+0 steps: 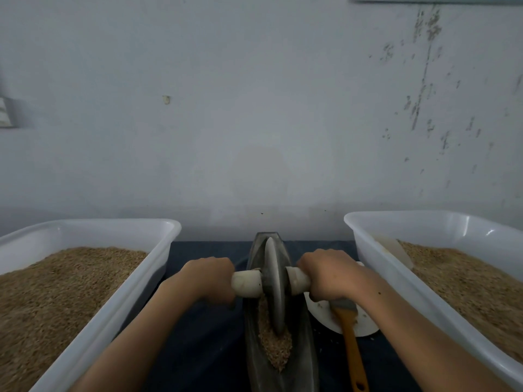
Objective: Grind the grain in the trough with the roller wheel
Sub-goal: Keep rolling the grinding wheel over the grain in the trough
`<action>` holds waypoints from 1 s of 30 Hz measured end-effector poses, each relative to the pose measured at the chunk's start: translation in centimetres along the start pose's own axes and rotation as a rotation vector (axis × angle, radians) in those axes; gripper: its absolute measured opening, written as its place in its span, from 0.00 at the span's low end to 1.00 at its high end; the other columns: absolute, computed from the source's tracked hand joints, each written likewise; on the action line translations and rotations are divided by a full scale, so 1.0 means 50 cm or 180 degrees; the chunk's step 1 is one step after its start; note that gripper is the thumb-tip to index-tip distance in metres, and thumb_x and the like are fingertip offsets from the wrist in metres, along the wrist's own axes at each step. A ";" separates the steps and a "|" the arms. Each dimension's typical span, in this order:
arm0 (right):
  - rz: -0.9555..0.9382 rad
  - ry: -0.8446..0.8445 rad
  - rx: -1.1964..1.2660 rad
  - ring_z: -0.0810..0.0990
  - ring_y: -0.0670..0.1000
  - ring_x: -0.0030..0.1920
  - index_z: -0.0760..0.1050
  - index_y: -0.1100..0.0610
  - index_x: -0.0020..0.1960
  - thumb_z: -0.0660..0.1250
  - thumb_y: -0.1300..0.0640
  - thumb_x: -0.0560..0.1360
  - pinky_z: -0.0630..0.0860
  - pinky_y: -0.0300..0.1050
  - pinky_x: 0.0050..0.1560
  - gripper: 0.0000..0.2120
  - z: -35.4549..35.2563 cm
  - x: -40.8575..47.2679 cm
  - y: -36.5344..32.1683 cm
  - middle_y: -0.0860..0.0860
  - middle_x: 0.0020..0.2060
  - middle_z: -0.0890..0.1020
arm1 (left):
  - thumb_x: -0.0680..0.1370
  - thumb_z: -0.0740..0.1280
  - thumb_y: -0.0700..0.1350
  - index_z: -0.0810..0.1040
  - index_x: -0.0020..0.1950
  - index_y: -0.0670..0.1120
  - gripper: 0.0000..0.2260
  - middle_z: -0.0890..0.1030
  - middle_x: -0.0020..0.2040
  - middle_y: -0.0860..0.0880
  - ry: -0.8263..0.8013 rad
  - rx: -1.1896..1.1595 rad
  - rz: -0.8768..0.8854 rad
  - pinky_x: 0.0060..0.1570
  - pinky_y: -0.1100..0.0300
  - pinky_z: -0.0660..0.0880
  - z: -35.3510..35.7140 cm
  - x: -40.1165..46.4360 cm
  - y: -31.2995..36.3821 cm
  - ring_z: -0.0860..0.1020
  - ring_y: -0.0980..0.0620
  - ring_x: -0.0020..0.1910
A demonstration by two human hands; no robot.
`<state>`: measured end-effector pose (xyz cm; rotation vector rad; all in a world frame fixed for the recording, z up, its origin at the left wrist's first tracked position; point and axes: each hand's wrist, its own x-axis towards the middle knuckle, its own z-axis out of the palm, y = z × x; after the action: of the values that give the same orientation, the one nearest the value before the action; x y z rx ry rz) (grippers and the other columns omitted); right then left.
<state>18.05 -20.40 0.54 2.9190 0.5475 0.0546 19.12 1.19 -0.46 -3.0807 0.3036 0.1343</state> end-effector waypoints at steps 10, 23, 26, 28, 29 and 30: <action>0.0385 0.1286 0.0115 0.78 0.52 0.45 0.67 0.52 0.53 0.62 0.59 0.76 0.66 0.44 0.41 0.08 0.059 0.026 -0.004 0.49 0.46 0.80 | 0.75 0.64 0.52 0.74 0.54 0.53 0.09 0.79 0.48 0.52 0.1611 0.0261 -0.0020 0.40 0.59 0.65 0.026 0.011 0.007 0.77 0.51 0.47; 0.0039 -0.0019 0.0062 0.76 0.51 0.41 0.73 0.53 0.50 0.67 0.59 0.72 0.67 0.43 0.38 0.08 0.010 0.004 0.005 0.51 0.44 0.79 | 0.70 0.71 0.52 0.75 0.57 0.48 0.18 0.77 0.45 0.52 0.0146 0.0151 -0.0110 0.42 0.58 0.70 0.001 -0.003 0.002 0.75 0.52 0.43; 0.0157 0.0358 0.0169 0.79 0.53 0.46 0.71 0.51 0.49 0.64 0.60 0.73 0.69 0.44 0.41 0.07 0.024 0.011 0.007 0.51 0.47 0.80 | 0.73 0.67 0.50 0.75 0.56 0.50 0.13 0.78 0.46 0.51 0.0884 0.0433 -0.0125 0.41 0.58 0.67 0.011 0.002 0.012 0.77 0.50 0.46; 0.0260 0.0736 0.0206 0.79 0.54 0.48 0.68 0.50 0.48 0.62 0.60 0.74 0.69 0.45 0.43 0.06 0.038 0.016 0.005 0.51 0.47 0.80 | 0.75 0.65 0.49 0.74 0.56 0.51 0.10 0.79 0.50 0.51 0.1283 0.0425 -0.0117 0.41 0.58 0.66 0.019 0.007 0.014 0.77 0.50 0.49; 0.0299 0.0925 0.0167 0.79 0.54 0.47 0.67 0.51 0.50 0.62 0.59 0.75 0.70 0.46 0.44 0.06 0.045 0.018 0.002 0.50 0.47 0.80 | 0.75 0.64 0.49 0.74 0.55 0.52 0.09 0.79 0.49 0.51 0.1408 0.0368 -0.0111 0.41 0.58 0.65 0.023 0.008 0.014 0.77 0.51 0.48; 0.0323 0.1081 0.0124 0.79 0.53 0.47 0.67 0.51 0.51 0.62 0.58 0.76 0.70 0.46 0.44 0.06 0.051 0.020 0.000 0.50 0.47 0.80 | 0.76 0.64 0.50 0.73 0.55 0.52 0.09 0.78 0.49 0.52 0.1505 0.0319 -0.0101 0.41 0.59 0.65 0.026 0.008 0.013 0.77 0.51 0.47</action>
<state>19.14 -20.47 -1.96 2.9888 0.4496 0.5665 19.28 0.53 -1.82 -2.9748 0.2644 -0.5971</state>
